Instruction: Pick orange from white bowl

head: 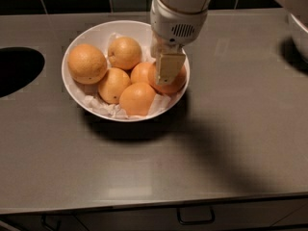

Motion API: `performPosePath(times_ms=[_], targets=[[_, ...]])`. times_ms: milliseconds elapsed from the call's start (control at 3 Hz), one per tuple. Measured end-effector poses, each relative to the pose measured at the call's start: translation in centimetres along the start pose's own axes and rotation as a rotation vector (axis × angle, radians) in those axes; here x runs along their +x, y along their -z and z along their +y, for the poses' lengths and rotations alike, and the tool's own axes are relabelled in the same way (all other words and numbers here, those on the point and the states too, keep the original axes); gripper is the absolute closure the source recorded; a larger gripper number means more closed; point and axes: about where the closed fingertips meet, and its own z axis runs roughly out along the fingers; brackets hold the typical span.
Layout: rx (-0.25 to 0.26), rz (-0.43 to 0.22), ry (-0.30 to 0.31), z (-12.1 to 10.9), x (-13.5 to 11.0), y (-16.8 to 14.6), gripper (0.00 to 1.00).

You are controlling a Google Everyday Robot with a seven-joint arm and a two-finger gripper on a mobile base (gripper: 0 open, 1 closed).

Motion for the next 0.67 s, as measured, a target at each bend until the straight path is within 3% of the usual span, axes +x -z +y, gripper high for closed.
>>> performPosePath(times_ms=[333, 667], targets=[[-0.006, -0.004, 0.000, -0.03, 0.03, -0.28, 0.35], [-0.010, -0.006, 0.001, -0.04, 0.05, -0.44, 0.31]])
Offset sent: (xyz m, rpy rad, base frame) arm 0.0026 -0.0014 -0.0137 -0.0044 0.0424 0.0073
